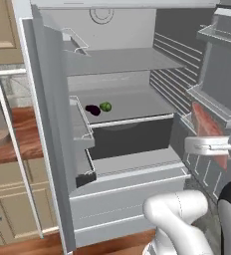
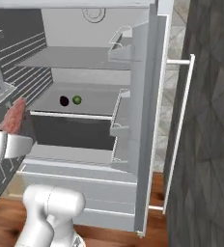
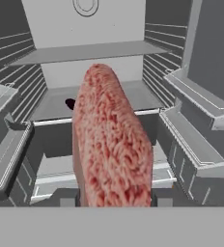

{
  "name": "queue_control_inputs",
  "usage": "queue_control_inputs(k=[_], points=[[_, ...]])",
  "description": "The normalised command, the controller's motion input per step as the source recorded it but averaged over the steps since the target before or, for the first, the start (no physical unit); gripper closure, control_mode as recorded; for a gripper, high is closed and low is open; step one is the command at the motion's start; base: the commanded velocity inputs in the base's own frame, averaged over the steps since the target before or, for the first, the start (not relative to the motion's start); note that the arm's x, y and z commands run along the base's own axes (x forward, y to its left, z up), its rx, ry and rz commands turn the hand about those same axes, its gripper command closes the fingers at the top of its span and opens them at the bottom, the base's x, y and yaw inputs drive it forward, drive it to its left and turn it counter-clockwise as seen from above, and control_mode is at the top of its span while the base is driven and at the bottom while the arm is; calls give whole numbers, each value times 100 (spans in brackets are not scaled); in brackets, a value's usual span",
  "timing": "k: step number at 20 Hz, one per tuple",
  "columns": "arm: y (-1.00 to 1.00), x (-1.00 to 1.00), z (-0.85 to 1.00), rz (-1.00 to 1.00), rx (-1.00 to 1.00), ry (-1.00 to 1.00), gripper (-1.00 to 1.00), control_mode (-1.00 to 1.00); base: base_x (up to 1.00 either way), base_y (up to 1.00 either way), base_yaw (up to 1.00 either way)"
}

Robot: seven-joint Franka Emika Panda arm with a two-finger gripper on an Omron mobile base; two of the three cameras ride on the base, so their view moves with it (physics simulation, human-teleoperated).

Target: Gather the avocado and eggplant from the fridge and place them on a tray on the dining counter. Then gather the steak and chicken drumstick from the fridge and place them on the other tray.

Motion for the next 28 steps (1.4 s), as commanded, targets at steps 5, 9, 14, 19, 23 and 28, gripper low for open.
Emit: queue_control_inputs(k=[5, 9, 14, 19, 23, 28], points=[[0, 0, 0, 0, 0, 0, 100, 100, -84, 0, -5], [0, 0, 0, 0, 0, 0, 100, 100, -85, 0, -4], [0, 0, 0, 0, 0, 0, 100, 100, -93, -7, 0], [0, 0, 0, 0, 0, 0, 100, 100, -96, -20, 0], [0, 0, 0, 0, 0, 0, 100, 100, -85, -42, 6], [0, 0, 0, 0, 0, 0, 100, 100, -91, -38, 7]])
